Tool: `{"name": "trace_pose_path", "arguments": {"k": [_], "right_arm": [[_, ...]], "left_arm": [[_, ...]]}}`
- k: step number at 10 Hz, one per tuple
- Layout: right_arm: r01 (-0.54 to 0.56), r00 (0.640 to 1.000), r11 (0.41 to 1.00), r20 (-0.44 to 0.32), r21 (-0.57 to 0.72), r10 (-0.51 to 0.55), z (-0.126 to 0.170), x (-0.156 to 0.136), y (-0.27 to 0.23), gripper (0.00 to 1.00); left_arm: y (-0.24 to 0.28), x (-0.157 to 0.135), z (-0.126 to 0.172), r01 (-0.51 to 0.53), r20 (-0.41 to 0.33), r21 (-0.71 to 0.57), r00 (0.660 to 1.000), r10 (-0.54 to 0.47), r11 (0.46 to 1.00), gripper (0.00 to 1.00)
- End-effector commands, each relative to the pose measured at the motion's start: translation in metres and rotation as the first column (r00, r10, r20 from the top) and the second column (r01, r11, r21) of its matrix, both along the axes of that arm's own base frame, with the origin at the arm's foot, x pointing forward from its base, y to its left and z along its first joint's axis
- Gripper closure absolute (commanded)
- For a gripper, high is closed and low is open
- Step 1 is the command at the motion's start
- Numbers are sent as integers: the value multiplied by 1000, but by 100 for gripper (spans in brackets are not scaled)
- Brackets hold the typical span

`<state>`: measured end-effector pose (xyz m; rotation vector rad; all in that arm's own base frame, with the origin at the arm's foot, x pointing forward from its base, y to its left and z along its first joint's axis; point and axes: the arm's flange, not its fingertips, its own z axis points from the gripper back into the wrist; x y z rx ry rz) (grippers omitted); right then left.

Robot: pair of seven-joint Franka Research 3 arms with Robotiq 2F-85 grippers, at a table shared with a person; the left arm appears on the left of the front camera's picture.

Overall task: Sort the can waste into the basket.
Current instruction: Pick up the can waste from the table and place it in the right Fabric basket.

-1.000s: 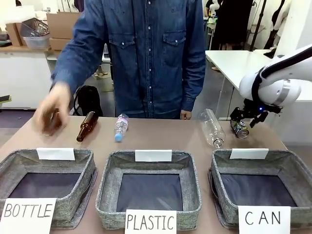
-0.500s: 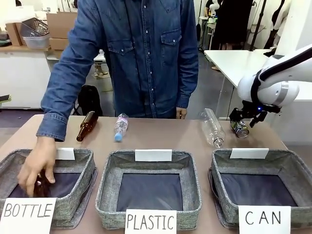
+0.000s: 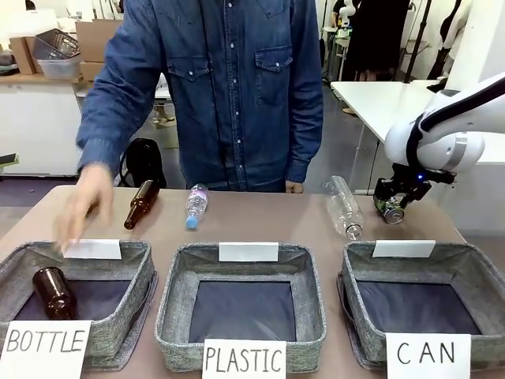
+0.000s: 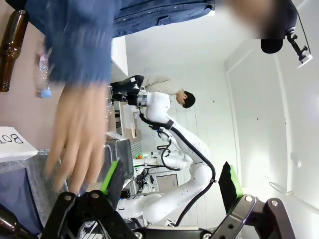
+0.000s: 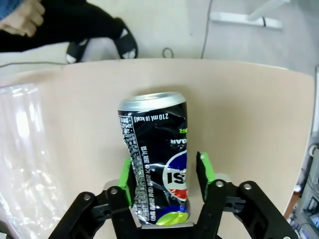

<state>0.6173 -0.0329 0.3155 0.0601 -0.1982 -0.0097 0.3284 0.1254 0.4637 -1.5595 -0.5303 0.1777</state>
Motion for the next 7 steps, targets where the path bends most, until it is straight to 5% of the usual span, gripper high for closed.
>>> {"name": "trace_pose_path", "arguments": {"k": [1,2,4,7], "right_arm": [[8,1000,1000,-16,-18,-8,4,3,3,100],[5,1000,1000,-18,-16,-6,4,3,3,87],[3,1000,1000,-21,-17,-4,4,3,3,100],[37,999,999,-7,-33,-37,3,3,1,100]], "left_arm": [[0,-2,2,7,7,-6,1000,-7,1000,0],[0,-2,2,7,7,-6,1000,-7,1000,0],[0,-2,2,7,7,-6,1000,-7,1000,0],[0,-2,2,7,7,-6,1000,-7,1000,0]]}}
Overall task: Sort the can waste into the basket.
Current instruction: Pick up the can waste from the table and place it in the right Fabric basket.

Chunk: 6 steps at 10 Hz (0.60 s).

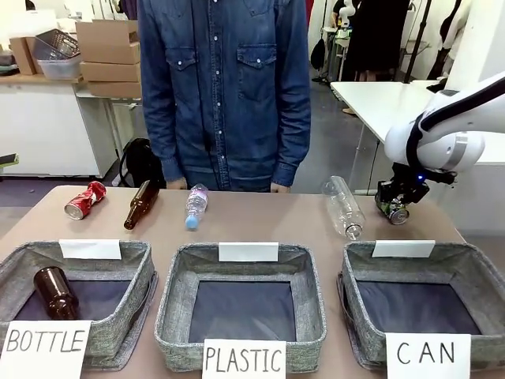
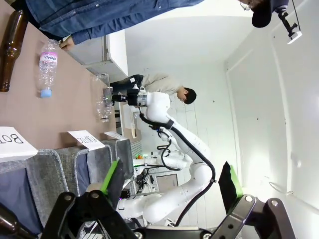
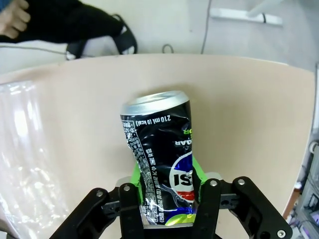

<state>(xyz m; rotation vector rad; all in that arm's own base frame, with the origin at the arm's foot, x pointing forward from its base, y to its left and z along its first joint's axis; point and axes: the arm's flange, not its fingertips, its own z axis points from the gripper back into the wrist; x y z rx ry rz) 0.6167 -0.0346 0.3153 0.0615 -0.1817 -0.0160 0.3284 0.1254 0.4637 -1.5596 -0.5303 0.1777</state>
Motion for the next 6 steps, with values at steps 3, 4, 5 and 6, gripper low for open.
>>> {"name": "trace_pose_path", "arguments": {"k": [3,4,5,6], "right_arm": [[23,998,1000,52,1,-23,42,-13,-5,100],[18,998,1000,59,18,-19,77,-32,-10,100],[12,1000,998,16,55,-13,114,-60,-17,100],[22,999,998,-31,60,-20,146,-92,-26,100]], "left_arm": [[0,-2,2,7,7,-6,1000,-7,1000,0],[0,-2,2,7,7,-6,1000,-7,1000,0],[0,-2,2,7,7,-6,1000,-7,1000,0],[0,-2,2,7,7,-6,1000,-7,1000,0]]}}
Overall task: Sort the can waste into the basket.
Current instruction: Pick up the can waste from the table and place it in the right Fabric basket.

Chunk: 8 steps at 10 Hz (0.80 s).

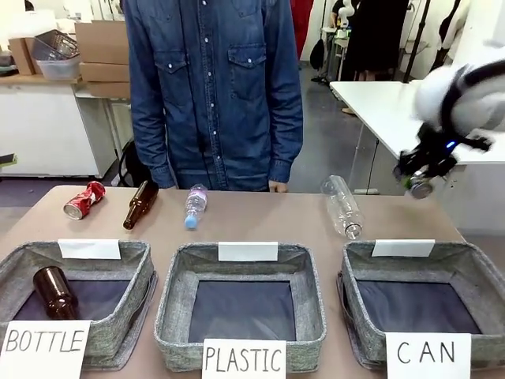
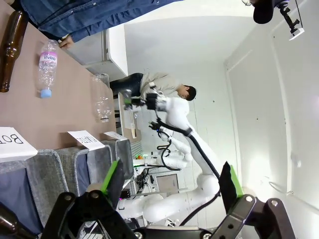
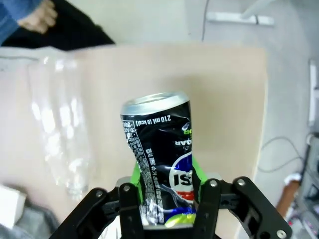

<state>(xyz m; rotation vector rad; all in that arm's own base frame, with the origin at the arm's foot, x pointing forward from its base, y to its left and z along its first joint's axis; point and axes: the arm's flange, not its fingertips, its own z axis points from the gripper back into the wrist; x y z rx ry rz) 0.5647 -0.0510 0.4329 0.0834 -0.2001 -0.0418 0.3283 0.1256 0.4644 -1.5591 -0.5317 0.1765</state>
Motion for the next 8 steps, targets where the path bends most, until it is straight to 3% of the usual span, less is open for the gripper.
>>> {"name": "trace_pose_path", "arguments": {"k": [1,3,4,5,6,8], "right_arm": [[-16,999,999,-51,31,18,61,-83,-20,100],[-138,990,990,31,27,137,93,-157,-26,100],[-257,966,964,64,73,252,90,-183,-21,100],[-423,906,901,60,100,419,79,-206,-7,100],[-593,806,799,74,105,588,64,-219,7,100],[-896,441,439,20,71,897,40,-231,44,100]], "left_arm": [[0,-2,1,8,5,-6,1000,-8,1000,0],[0,-2,1,8,5,-6,1000,-8,1000,0],[0,-2,1,8,5,-6,1000,-8,1000,0],[0,-2,1,8,5,-6,1000,-8,1000,0],[0,-2,1,8,5,-6,1000,-8,1000,0],[0,-2,1,8,5,-6,1000,-8,1000,0]]}}
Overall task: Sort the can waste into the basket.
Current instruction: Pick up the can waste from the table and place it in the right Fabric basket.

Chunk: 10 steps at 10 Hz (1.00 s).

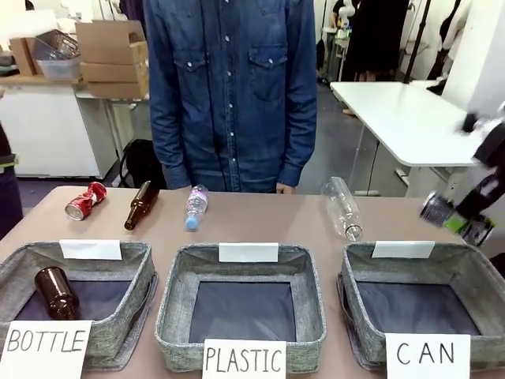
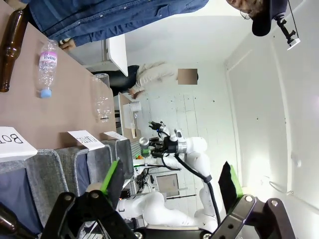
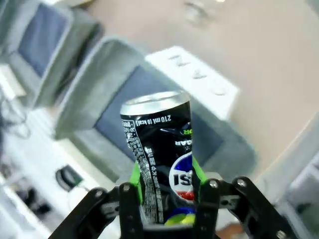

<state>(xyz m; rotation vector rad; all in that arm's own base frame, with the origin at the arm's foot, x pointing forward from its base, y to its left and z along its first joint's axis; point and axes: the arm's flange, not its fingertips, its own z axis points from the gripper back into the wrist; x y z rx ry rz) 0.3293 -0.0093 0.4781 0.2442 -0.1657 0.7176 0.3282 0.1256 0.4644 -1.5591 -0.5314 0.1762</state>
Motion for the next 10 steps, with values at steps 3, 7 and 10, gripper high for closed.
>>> {"name": "trace_pose_path", "arguments": {"k": [3,7,10], "right_arm": [[-751,657,641,-89,-158,749,-25,12,51,100],[-755,653,637,-85,-156,753,-29,12,51,100],[-746,663,650,-75,-144,745,-30,13,51,100]], "left_arm": [[0,-2,1,7,5,-6,1000,-7,1000,0],[0,-2,1,7,5,-6,1000,-7,1000,0],[0,-2,1,7,5,-6,1000,-7,1000,0]]}}
